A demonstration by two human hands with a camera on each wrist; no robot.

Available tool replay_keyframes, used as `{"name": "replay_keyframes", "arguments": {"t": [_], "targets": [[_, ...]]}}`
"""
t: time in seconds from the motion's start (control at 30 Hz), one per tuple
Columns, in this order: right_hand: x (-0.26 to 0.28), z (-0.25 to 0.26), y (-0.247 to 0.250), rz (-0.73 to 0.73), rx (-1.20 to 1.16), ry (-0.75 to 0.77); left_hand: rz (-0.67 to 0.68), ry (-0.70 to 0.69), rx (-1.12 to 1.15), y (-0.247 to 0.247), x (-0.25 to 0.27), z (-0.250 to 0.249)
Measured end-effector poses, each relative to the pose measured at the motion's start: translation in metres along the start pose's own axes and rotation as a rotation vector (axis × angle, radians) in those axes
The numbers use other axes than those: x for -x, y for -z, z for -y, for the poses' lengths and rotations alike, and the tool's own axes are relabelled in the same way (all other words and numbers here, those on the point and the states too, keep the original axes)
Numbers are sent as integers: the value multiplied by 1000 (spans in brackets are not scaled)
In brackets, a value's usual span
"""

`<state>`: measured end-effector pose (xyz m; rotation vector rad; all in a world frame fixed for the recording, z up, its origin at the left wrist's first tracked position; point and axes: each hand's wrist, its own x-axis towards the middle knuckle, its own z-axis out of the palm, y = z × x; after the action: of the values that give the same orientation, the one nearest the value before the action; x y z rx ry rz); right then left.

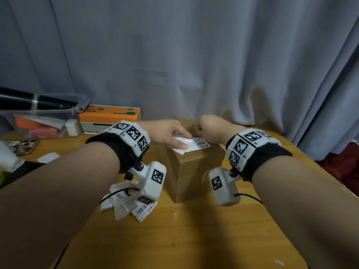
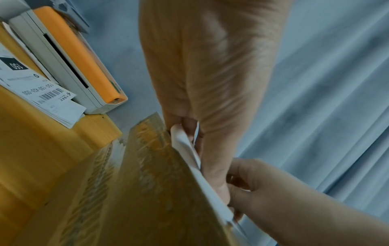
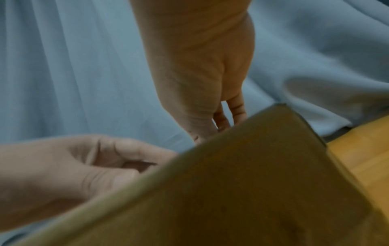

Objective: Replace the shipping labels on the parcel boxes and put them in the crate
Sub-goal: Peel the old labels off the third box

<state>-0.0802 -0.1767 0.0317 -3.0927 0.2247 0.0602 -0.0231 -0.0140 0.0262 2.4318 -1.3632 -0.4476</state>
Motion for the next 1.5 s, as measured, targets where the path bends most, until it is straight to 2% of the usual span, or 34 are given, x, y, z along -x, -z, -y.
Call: {"name": "replay_keyframes", "arguments": {"t": [0.13, 0.37, 0.53, 0.6, 0.67, 0.73, 1.03, 1.23, 1.4, 1.5], "targets": [[1, 1, -8, 64, 114, -7, -4, -1, -8, -2, 0, 0], [14, -9, -5, 79, 79, 74, -3, 5, -6, -2, 0, 0], [19, -18, -2, -134, -225, 19, -12, 2, -5, -1, 0, -1], [22, -20, -1, -119, -284, 11, -24, 3, 3, -1, 0, -2], [26, -21, 0, -62, -262, 32, -34, 2, 10, -2, 1, -3], [28, -22, -1, -66, -202, 65, -43, -3, 20, -1, 1, -5], [21, -21, -24, -243, -285, 53, -34, 23, 27, 2, 6, -5], [20, -19, -28, -273, -276, 66, -12, 46, 69, -2, 10, -4], [27, -23, -27, -263, -284, 30, -2, 52, 45, -1, 8, -5], [30, -27, -19, -188, -255, 53, 2, 56, 52, 0, 7, -6]]}}
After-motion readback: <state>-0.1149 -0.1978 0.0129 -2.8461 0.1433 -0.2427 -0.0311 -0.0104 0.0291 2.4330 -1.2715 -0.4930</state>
